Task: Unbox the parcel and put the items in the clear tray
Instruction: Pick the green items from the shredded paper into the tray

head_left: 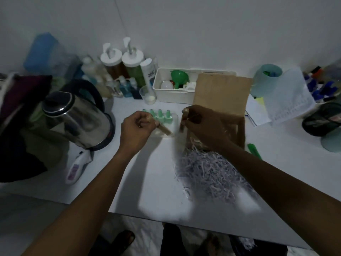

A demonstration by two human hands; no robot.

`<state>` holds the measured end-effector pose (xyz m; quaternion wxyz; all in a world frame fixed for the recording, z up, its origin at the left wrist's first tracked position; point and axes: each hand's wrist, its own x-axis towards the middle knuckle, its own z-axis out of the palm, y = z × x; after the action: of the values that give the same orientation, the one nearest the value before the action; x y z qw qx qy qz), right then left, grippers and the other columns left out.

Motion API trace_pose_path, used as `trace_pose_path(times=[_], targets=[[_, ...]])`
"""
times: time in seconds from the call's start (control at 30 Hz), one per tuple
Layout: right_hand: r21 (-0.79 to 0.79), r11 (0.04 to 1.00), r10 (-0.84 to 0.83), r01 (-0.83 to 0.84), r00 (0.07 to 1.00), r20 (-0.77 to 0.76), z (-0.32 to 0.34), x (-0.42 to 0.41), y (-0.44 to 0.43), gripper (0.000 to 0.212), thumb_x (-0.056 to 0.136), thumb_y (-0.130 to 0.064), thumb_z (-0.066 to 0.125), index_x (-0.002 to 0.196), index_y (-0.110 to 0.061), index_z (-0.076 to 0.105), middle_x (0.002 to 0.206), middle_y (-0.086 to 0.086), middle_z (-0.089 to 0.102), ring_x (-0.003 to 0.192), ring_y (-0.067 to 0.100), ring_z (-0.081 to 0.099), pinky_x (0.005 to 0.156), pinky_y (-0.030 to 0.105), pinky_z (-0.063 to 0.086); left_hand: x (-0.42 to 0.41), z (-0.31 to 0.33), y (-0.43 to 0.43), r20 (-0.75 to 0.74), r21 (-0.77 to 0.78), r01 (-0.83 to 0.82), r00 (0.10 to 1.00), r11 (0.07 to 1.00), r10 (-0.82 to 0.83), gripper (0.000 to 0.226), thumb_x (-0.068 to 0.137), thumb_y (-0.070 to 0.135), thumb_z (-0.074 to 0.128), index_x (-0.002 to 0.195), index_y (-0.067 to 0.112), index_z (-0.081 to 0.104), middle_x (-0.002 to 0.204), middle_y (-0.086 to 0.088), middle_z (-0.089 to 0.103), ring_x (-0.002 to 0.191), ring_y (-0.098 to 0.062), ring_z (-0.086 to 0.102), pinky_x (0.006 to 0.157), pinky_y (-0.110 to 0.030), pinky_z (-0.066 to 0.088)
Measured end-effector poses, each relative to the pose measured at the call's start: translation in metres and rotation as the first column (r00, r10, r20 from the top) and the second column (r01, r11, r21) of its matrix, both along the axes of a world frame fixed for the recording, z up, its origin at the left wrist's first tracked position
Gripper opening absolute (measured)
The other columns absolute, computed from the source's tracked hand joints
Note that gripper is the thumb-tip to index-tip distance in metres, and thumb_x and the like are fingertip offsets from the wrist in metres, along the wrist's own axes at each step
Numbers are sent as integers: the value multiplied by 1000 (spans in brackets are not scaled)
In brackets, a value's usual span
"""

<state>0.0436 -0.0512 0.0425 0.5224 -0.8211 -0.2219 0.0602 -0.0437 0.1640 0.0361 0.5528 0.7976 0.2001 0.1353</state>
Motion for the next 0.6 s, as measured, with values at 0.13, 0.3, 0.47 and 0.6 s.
trace_pose_path(times=[0.13, 0.3, 0.47, 0.6], targets=[[-117, 990, 83, -74, 994, 73, -20, 22, 64, 27, 77, -17, 75, 100, -22, 61, 82, -7, 72, 74, 9, 69, 71, 36, 58, 21, -18, 50, 4, 159, 39, 999, 986, -40, 15, 75, 18, 80, 86, 25, 72, 78, 8, 74, 75, -5, 71, 75, -28, 59], [-366, 920, 194, -139, 974, 117, -56, 48, 103, 14, 80, -24, 75, 93, -21, 73, 85, -2, 75, 79, 19, 70, 72, 39, 56, 54, -47, 82, -121, 407, 355, 934, 842, -336, 20, 77, 21, 78, 97, 24, 77, 87, 0, 75, 80, -17, 71, 77, -39, 58], [-353, 934, 104, -63, 989, 101, -70, 56, 117, 15, 84, -25, 71, 95, -17, 79, 82, 4, 77, 75, 19, 72, 70, 37, 56, 75, -61, 85, -208, 340, 487, 873, 805, -441, 20, 73, 28, 76, 88, 20, 66, 83, 3, 74, 77, -14, 72, 73, -38, 59], [-300, 949, 98, -92, 995, 3, -73, 57, 114, 16, 83, -30, 72, 95, -19, 75, 86, -3, 76, 73, 11, 71, 72, 37, 58, 77, -72, 81, -225, 386, 540, 841, 748, -491, 11, 76, 30, 78, 79, 20, 74, 79, 3, 75, 73, -17, 71, 70, -35, 56]])
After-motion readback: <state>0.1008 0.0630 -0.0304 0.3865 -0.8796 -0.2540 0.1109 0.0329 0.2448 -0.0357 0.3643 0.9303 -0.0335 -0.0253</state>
